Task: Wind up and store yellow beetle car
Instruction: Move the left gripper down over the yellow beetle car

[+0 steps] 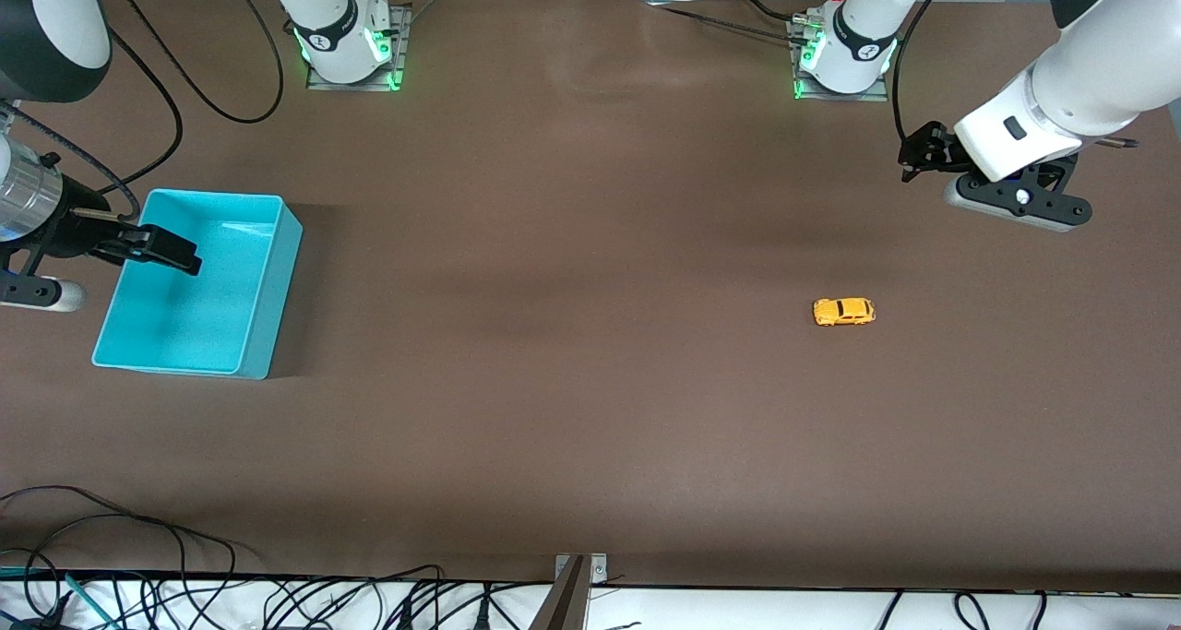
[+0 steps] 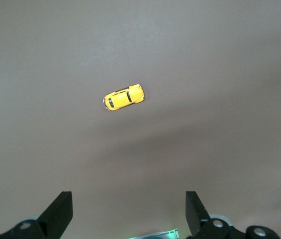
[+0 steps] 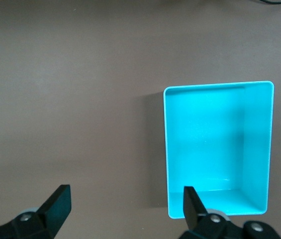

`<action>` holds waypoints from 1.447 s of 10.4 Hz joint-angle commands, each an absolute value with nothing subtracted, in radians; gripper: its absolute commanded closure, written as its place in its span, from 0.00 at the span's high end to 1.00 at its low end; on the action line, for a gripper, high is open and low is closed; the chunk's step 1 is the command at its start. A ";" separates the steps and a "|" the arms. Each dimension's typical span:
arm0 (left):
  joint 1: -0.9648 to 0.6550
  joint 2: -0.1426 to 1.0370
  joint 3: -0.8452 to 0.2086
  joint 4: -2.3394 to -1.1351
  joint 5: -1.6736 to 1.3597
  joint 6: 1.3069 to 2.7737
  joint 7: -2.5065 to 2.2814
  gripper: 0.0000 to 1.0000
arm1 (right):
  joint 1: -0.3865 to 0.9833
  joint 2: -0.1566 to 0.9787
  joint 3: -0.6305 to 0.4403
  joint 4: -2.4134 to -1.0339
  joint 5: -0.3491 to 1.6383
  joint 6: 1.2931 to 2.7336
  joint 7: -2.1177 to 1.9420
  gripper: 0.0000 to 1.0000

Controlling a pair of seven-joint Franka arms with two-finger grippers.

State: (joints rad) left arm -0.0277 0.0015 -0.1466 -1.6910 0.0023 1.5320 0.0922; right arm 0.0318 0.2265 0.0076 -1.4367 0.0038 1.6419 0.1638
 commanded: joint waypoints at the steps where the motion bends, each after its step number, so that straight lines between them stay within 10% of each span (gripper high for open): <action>1: -0.029 0.008 -0.147 -1.672 -0.015 1.525 0.149 1.00 | 0.028 0.222 0.006 -1.434 0.021 1.640 0.161 1.00; 15: -0.014 0.181 -0.146 -1.843 0.018 1.863 0.975 1.00 | 0.028 0.225 0.006 -1.437 0.023 1.641 0.163 1.00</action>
State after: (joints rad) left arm -0.0180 0.1885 -0.1436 -1.7813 0.0040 1.7881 0.8705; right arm 0.0306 0.2274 0.0076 -1.4374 0.0038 1.6423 0.1638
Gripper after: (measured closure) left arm 0.000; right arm 0.000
